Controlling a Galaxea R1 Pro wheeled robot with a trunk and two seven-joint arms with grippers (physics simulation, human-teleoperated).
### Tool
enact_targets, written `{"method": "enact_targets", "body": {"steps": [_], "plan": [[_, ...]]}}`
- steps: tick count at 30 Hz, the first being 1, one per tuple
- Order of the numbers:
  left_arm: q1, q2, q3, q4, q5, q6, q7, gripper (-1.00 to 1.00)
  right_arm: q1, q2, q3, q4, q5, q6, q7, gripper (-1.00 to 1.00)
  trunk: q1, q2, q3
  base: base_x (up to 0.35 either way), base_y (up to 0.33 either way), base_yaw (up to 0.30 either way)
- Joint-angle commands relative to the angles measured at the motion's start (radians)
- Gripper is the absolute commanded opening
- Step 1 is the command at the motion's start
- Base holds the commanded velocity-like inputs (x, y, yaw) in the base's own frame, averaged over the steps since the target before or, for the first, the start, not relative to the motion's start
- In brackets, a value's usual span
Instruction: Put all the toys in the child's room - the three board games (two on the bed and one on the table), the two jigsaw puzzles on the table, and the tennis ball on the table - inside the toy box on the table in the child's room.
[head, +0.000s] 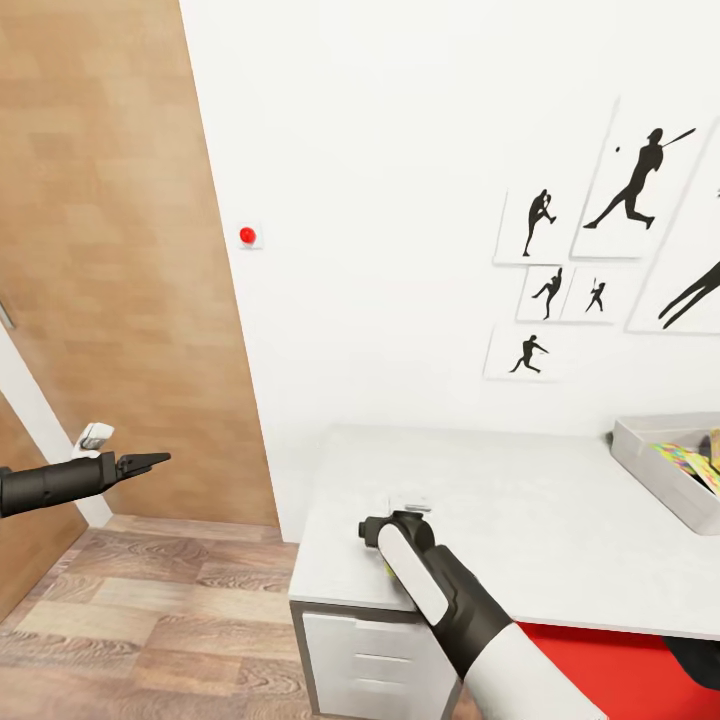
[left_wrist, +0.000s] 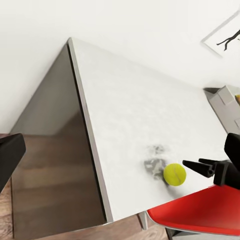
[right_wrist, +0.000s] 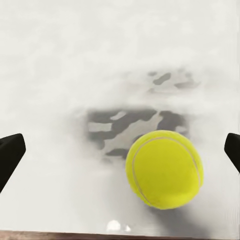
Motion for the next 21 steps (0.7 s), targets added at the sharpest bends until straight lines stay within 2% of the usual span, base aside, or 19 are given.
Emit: {"method": "enact_targets", "body": {"steps": [1,8,21], "plan": [[-0.001,0.0,0.001,0.0,-0.001,0.004,-0.004,1.0,-0.004,0.0,-0.003,0.007,-0.008,0.003,-0.009,1.0,0.0,-0.001,-0.002,0.0,0.0,0.0],[-0.001,0.0,0.0,0.0,-0.001,0.004,-0.004,1.0,-0.041,0.0,-0.023,0.111,-0.012,0.006,-0.008,1.0,0.0,-0.001,-0.002,0.0,0.0,0.0],[-0.001,0.0,0.0,0.0,-0.001,0.004,-0.004,1.0,-0.048,0.0,-0.028,0.134,-0.017,0.007,-0.008,1.0,0.0,-0.001,-0.002,0.0,0.0,0.0]]}}
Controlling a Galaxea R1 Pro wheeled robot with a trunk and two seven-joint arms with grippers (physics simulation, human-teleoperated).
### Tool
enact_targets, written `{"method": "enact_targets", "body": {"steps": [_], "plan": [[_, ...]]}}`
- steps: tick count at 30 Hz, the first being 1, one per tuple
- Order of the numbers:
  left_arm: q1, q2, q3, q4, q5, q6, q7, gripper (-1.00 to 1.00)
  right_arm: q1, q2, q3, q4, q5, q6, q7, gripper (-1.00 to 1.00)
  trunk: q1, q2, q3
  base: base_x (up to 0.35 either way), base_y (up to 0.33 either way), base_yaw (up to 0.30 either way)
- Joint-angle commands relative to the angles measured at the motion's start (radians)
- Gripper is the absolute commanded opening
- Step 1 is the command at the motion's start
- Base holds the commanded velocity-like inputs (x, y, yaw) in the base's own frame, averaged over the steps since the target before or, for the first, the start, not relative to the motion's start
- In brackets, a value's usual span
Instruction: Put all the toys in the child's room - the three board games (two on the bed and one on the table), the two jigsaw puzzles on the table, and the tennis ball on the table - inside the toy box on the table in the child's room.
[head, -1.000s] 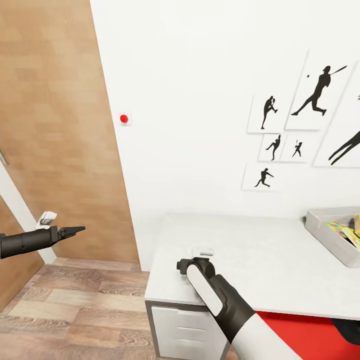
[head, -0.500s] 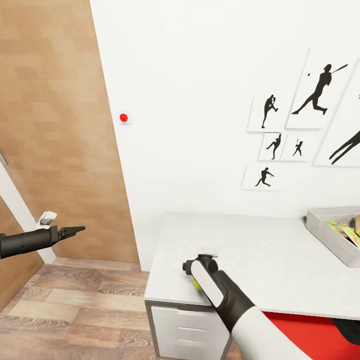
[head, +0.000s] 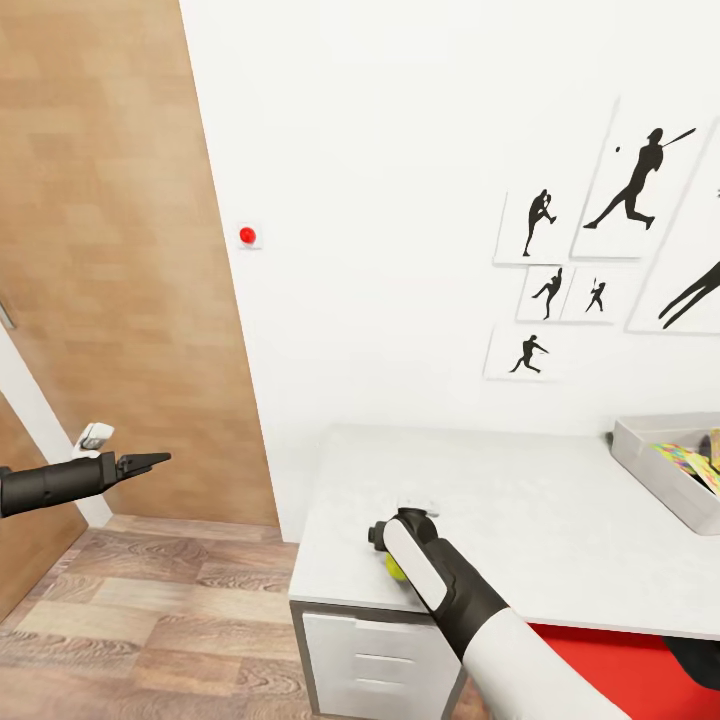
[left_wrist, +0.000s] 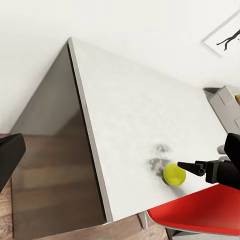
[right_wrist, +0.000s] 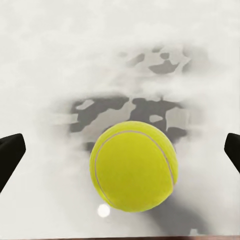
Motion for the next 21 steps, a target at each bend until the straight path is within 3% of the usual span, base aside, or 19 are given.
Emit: {"method": "enact_targets", "body": {"steps": [1,9,15,21], "plan": [[-0.001,0.0,0.0,0.0,-0.001,0.004,-0.004,1.0,-0.001,0.0,0.002,0.0,-0.007,0.002,-0.009,1.0,0.0,-0.001,-0.002,0.0,0.0,0.0],[-0.001,0.0,0.001,0.0,-0.002,0.004,-0.004,1.0,-0.003,0.0,0.001,0.045,-0.007,0.003,-0.008,1.0,0.0,-0.001,-0.002,0.0,0.0,0.0],[-0.001,0.0,0.001,0.0,-0.002,0.004,-0.004,1.0,-0.004,0.0,0.001,0.065,-0.007,0.003,-0.008,1.0,0.023,-0.043,-0.02,0.0,0.0,0.0],[-0.001,0.0,0.001,0.0,-0.001,0.004,-0.004,1.0,-0.004,0.0,-0.003,0.083,-0.009,0.002,-0.007,1.0,0.023,-0.043,-0.02,0.0,0.0,0.0]]}}
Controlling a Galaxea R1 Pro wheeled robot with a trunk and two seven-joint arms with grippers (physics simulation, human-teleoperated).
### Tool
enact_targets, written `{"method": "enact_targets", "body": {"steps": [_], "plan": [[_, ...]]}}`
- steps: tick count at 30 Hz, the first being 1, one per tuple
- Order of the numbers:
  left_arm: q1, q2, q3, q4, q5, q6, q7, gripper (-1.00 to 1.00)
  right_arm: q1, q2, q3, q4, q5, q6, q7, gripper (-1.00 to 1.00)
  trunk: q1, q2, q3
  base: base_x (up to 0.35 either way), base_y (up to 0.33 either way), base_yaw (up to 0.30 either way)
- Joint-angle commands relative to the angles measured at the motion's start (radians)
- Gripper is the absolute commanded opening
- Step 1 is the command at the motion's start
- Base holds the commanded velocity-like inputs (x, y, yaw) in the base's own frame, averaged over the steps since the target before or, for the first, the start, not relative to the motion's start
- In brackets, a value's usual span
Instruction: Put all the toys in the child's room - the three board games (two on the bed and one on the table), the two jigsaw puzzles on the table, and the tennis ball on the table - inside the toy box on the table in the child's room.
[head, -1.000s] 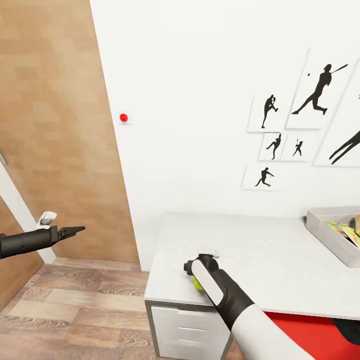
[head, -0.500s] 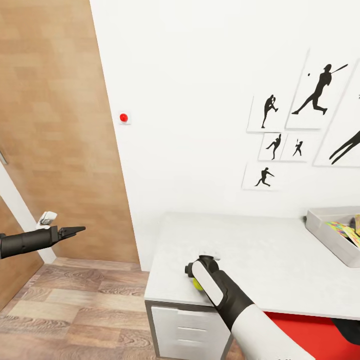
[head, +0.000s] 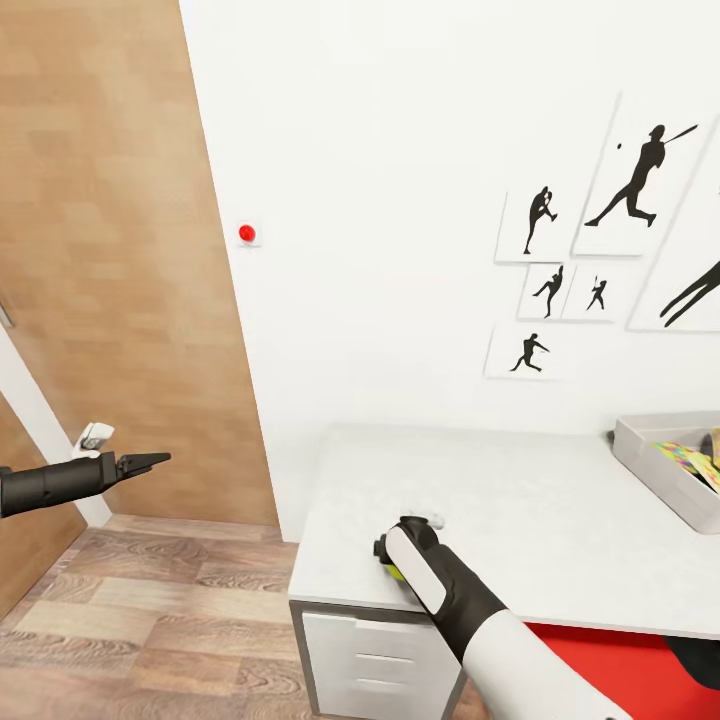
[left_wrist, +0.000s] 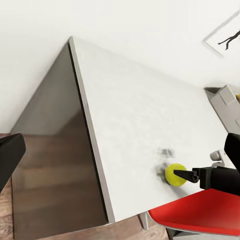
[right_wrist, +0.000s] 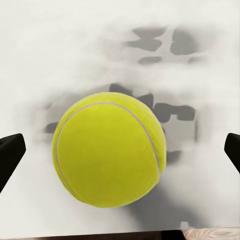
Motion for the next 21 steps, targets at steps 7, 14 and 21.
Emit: {"method": "enact_targets", "body": {"steps": [7,14,21], "plan": [[-0.001,0.0,0.0,0.0,-0.001,0.004,-0.004,1.0,-0.001,0.0,0.0,0.001,-0.007,0.002,-0.008,1.0,0.0,-0.001,-0.002,0.0,0.0,0.0],[-0.001,-0.001,-0.001,0.0,-0.001,0.004,-0.004,1.0,-0.001,0.0,0.0,0.001,-0.007,0.003,-0.008,1.0,0.019,-0.036,-0.017,0.0,0.0,0.0],[-0.001,0.0,0.001,0.0,-0.001,0.004,-0.004,1.0,-0.001,0.0,0.0,0.001,-0.008,0.002,-0.008,1.0,0.019,-0.036,-0.017,0.0,0.0,0.0]]}}
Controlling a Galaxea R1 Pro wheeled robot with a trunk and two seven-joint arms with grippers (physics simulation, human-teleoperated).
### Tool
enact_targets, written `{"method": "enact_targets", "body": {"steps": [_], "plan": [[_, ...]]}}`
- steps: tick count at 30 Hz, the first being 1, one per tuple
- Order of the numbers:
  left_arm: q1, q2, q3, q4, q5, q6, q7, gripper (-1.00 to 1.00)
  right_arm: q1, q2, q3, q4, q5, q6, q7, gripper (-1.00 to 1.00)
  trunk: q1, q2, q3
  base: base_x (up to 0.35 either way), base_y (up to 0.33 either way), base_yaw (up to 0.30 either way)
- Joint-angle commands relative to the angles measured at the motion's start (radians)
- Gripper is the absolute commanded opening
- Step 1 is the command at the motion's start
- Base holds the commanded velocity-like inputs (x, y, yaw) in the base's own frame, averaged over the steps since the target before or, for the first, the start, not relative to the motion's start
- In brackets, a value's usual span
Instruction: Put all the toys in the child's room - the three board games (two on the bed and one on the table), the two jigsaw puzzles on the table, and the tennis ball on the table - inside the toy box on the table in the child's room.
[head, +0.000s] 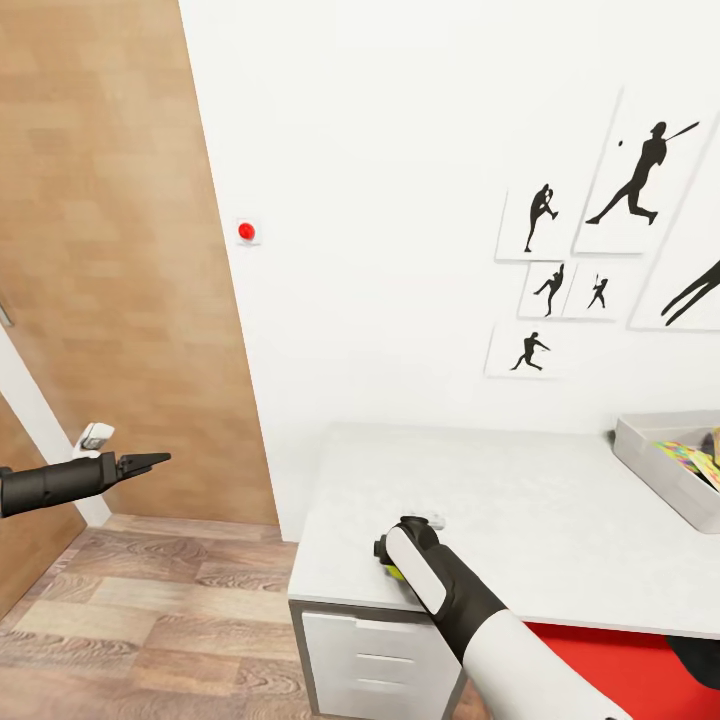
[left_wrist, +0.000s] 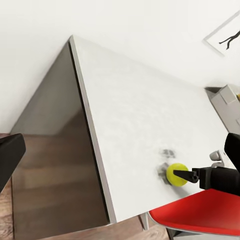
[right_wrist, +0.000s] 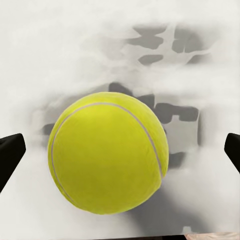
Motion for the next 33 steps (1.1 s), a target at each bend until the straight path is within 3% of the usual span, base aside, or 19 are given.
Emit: {"method": "enact_targets", "body": {"steps": [1,9,13,33], "plan": [[-0.001,0.0,0.001,0.0,-0.001,0.004,-0.004,1.0,-0.001,0.0,0.002,-0.001,-0.007,0.003,-0.009,1.0,0.0,-0.001,-0.001,0.0,0.0,0.0],[-0.001,0.0,0.001,0.0,-0.001,0.004,-0.004,1.0,-0.001,0.0,0.002,-0.001,-0.007,0.002,-0.009,1.0,0.0,-0.001,-0.001,0.0,0.0,0.0],[-0.001,0.0,0.0,0.0,-0.001,0.004,-0.004,1.0,-0.001,0.0,0.002,-0.001,-0.006,0.002,-0.009,1.0,0.016,-0.029,-0.014,0.0,0.0,0.0],[-0.001,0.001,0.001,0.0,-0.001,0.004,-0.004,1.0,-0.001,0.0,0.002,-0.001,-0.006,0.003,0.01,1.0,0.016,-0.029,-0.014,0.0,0.0,0.0]]}}
